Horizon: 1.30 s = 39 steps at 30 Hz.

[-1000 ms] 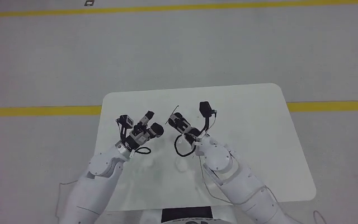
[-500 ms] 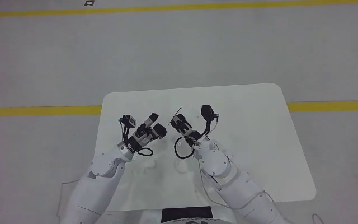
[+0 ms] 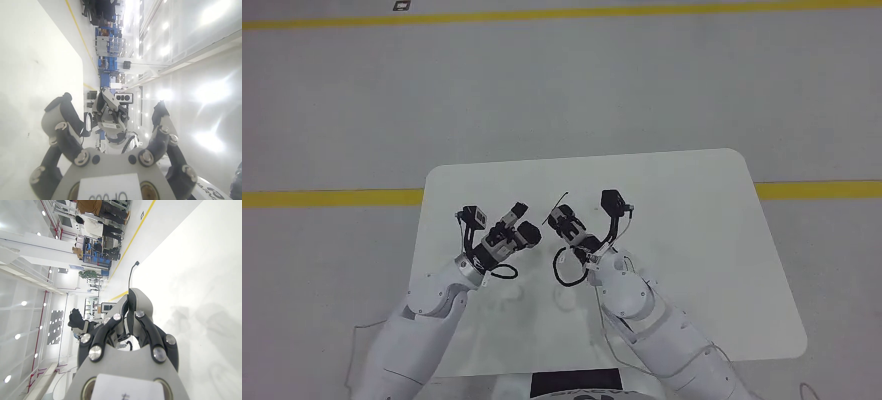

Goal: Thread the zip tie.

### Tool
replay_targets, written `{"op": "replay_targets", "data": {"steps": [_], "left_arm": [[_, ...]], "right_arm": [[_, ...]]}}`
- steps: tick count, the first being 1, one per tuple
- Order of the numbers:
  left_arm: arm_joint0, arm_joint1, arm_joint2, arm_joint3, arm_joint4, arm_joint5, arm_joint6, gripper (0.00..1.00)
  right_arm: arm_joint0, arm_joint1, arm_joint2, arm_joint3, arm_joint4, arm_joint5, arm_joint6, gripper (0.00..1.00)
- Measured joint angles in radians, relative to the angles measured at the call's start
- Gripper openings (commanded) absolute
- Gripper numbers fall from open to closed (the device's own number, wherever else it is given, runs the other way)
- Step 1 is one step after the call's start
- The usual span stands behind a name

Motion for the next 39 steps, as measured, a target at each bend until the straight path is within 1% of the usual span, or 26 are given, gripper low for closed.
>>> {"op": "replay_targets", "data": {"steps": [4, 10, 12, 14, 15, 16, 17, 18, 21, 22, 24, 27, 33, 37, 39], "left_arm": [[0.001, -0.001, 0.012, -0.01, 0.014, 0.007, 0.024, 1.0], [0.014, 0.002, 0.014, -0.018, 0.028, -0.004, 0.034, 1.0], [0.019, 0.003, 0.013, -0.02, 0.03, -0.006, 0.035, 0.87], [0.023, 0.004, 0.012, -0.024, 0.031, -0.005, 0.034, 0.68], [0.025, 0.005, 0.012, -0.025, 0.032, -0.004, 0.034, 0.61], [0.027, 0.006, 0.011, -0.027, 0.032, -0.003, 0.034, 0.57], [0.028, 0.006, 0.01, -0.027, 0.032, -0.003, 0.033, 0.49], [0.029, 0.007, 0.009, -0.028, 0.032, -0.002, 0.033, 0.46], [0.033, 0.009, 0.009, -0.029, 0.031, 0.0, 0.031, 0.42], [0.035, 0.009, 0.01, -0.03, 0.031, 0.0, 0.03, 0.38], [0.037, 0.01, 0.012, -0.031, 0.033, 0.002, 0.026, 0.34], [0.038, 0.011, 0.014, -0.031, 0.035, 0.005, 0.022, 0.31], [0.039, 0.013, 0.02, -0.03, 0.038, 0.009, 0.024, 0.29], [0.042, 0.015, 0.023, -0.031, 0.044, 0.01, 0.029, 0.23], [0.043, 0.016, 0.024, -0.033, 0.046, 0.011, 0.032, 0.22]], "right_arm": [[-0.005, 0.0, -0.001, 0.0, -0.012, -0.009, -0.002, 0.0], [-0.011, -0.003, -0.005, -0.006, -0.04, -0.002, 0.001, 0.0], [-0.013, -0.004, -0.005, -0.007, -0.045, 0.0, -0.001, 0.0], [-0.015, -0.005, -0.004, -0.007, -0.051, 0.002, -0.003, 0.0], [-0.016, -0.005, -0.004, -0.007, -0.052, 0.003, -0.003, 0.0], [-0.017, -0.006, -0.005, -0.008, -0.055, 0.004, -0.003, 0.0], [-0.018, -0.006, -0.005, -0.008, -0.056, 0.005, -0.003, 0.0], [-0.019, -0.007, -0.005, -0.009, -0.057, 0.006, -0.003, 0.0], [-0.022, -0.009, -0.006, -0.011, -0.06, 0.008, -0.001, 0.0], [-0.024, -0.009, -0.005, -0.011, -0.06, 0.008, 0.0, 0.0], [-0.027, -0.01, -0.005, -0.01, -0.061, 0.008, 0.0, 0.0], [-0.034, -0.011, -0.004, -0.011, -0.065, 0.008, 0.0, 0.0], [-0.045, -0.012, 0.003, -0.023, -0.075, 0.012, 0.004, 0.0], [-0.056, -0.012, 0.007, -0.031, -0.08, 0.012, 0.007, 0.0], [-0.06, -0.012, 0.008, -0.035, -0.082, 0.012, 0.009, 0.0]]}}
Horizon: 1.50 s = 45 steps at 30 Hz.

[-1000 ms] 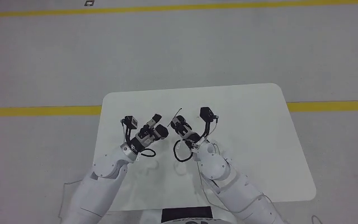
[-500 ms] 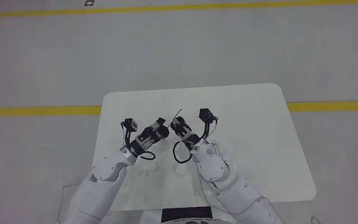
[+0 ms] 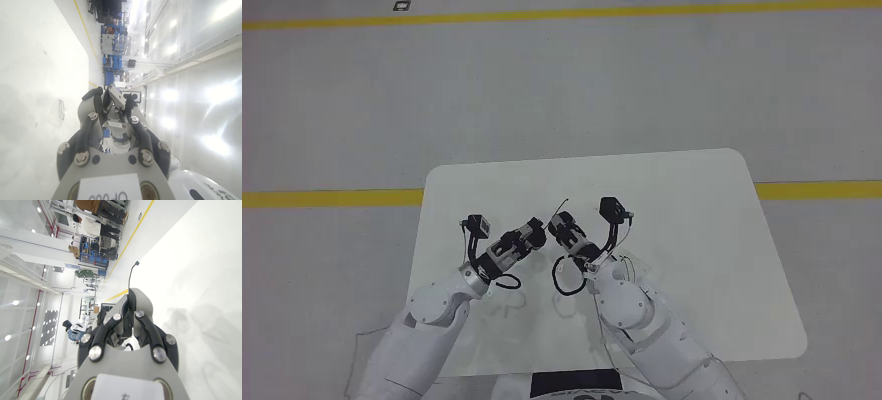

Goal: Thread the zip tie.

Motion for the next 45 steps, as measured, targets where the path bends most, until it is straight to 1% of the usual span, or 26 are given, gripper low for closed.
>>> {"op": "replay_targets", "data": {"steps": [3, 8, 10, 11, 15, 27, 28, 29, 33, 40, 45], "left_arm": [[0.003, 0.001, 0.001, -0.003, 0.004, 0.001, 0.004, 0.2], [0.007, 0.003, 0.002, -0.004, 0.009, 0.007, 0.011, 0.21], [0.008, 0.004, 0.003, -0.005, 0.009, 0.011, 0.014, 0.19], [0.008, 0.005, 0.003, -0.006, 0.009, 0.012, 0.014, 0.17], [0.008, 0.006, 0.005, -0.006, 0.008, 0.015, 0.014, 0.0], [0.001, 0.01, 0.013, 0.003, 0.014, 0.018, 0.009, 0.0], [0.0, 0.011, 0.013, 0.004, 0.017, 0.018, 0.008, 0.0], [0.0, 0.011, 0.013, 0.004, 0.019, 0.018, 0.008, 0.0], [0.0, 0.014, 0.012, 0.006, 0.028, 0.017, 0.005, 0.0], [0.011, 0.021, -0.003, -0.002, 0.039, 0.018, -0.001, 0.0], [0.02, 0.029, -0.022, -0.014, 0.044, 0.026, -0.041, 0.0]], "right_arm": [[-0.005, 0.0, 0.001, -0.005, -0.004, 0.001, 0.005, 0.0], [-0.008, -0.001, 0.002, -0.009, -0.009, 0.003, 0.018, 0.0], [-0.008, -0.002, 0.002, -0.01, -0.01, 0.004, 0.023, 0.0], [-0.008, -0.002, 0.002, -0.01, -0.011, 0.004, 0.025, 0.0], [-0.009, -0.003, 0.003, -0.01, -0.011, 0.005, 0.031, 0.0], [-0.011, -0.008, 0.007, -0.005, -0.012, 0.004, 0.031, 0.0], [-0.011, -0.008, 0.008, -0.005, -0.012, 0.003, 0.031, 0.14], [-0.011, -0.009, 0.01, -0.005, -0.012, 0.004, 0.031, 1.0], [-0.013, -0.009, 0.015, -0.007, -0.01, 0.007, 0.034, 1.0], [-0.022, -0.007, 0.037, -0.018, -0.007, 0.001, 0.05, 1.0], [-0.025, -0.002, 0.066, -0.019, 0.016, -0.008, 0.09, 1.0]]}}
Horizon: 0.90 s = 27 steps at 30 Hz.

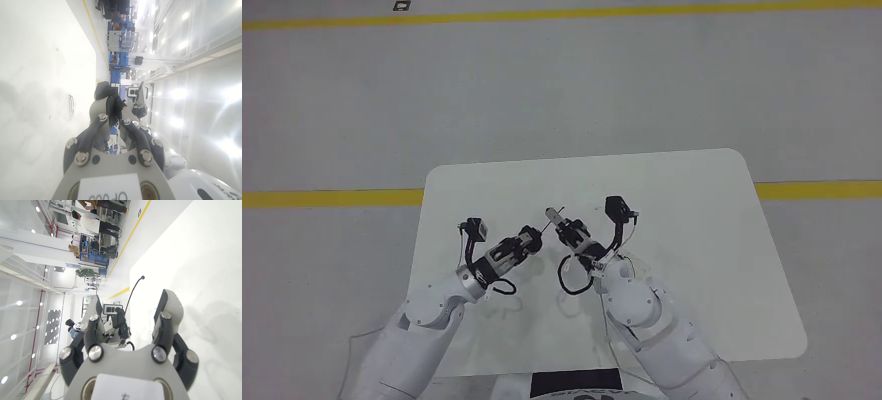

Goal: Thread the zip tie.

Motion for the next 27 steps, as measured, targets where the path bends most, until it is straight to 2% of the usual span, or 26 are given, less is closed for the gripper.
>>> {"op": "replay_targets", "data": {"steps": [5, 8, 17, 19, 21, 27], "left_arm": [[0.013, 0.013, -0.044, -0.004, -0.005, 0.019, -0.053, 0.0], [0.014, 0.018, -0.06, -0.007, -0.006, 0.026, -0.081, 0.0], [0.013, 0.019, -0.061, -0.006, -0.002, 0.027, -0.08, 0.0], [0.006, 0.019, -0.057, -0.002, 0.0, 0.038, -0.085, 0.0], [-0.002, 0.023, -0.06, 0.006, -0.009, 0.053, -0.122, 0.0], [-0.029, 0.042, -0.087, 0.037, -0.055, 0.093, -0.365, 0.0]], "right_arm": [[0.009, 0.01, 0.039, -0.005, -0.004, 0.001, 0.087, 1.0], [0.009, 0.011, 0.043, -0.007, 0.001, -0.003, 0.1, 1.0], [0.009, 0.011, 0.042, -0.006, 0.001, -0.002, 0.099, 1.0], [0.009, 0.011, 0.042, -0.006, 0.001, -0.002, 0.099, 1.0], [0.002, 0.011, 0.053, -0.002, 0.018, -0.007, 0.099, 1.0], [-0.044, 0.03, 0.169, 0.0, 0.17, -0.048, 0.214, 1.0]]}}
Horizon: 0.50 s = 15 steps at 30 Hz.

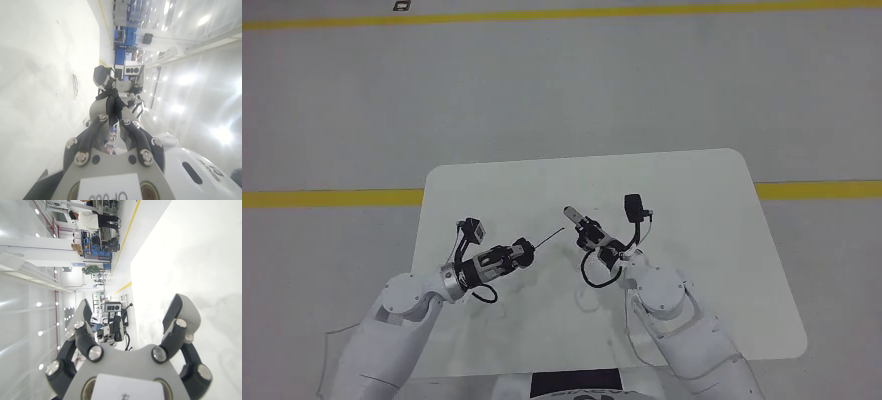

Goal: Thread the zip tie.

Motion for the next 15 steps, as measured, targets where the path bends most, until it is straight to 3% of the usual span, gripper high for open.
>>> {"op": "replay_targets", "data": {"steps": [4, 8, 11, 15], "left_arm": [[-0.019, 0.011, -0.007, 0.028, -0.009, 0.015, -0.132, 0.0], [-0.032, 0.018, -0.006, 0.052, -0.015, 0.005, -0.191, 0.0], [-0.037, 0.021, -0.009, 0.055, -0.004, -0.019, -0.201, 0.0], [-0.036, 0.021, -0.009, 0.055, -0.003, -0.019, -0.197, 0.0]], "right_arm": [[-0.029, 0.02, 0.067, -0.003, 0.034, 0.018, 0.14, 1.0], [-0.039, 0.031, 0.095, -0.014, 0.028, 0.041, 0.234, 1.0], [-0.039, 0.031, 0.094, -0.014, 0.028, 0.041, 0.23, 1.0], [-0.039, 0.031, 0.094, -0.014, 0.028, 0.04, 0.23, 1.0]]}}
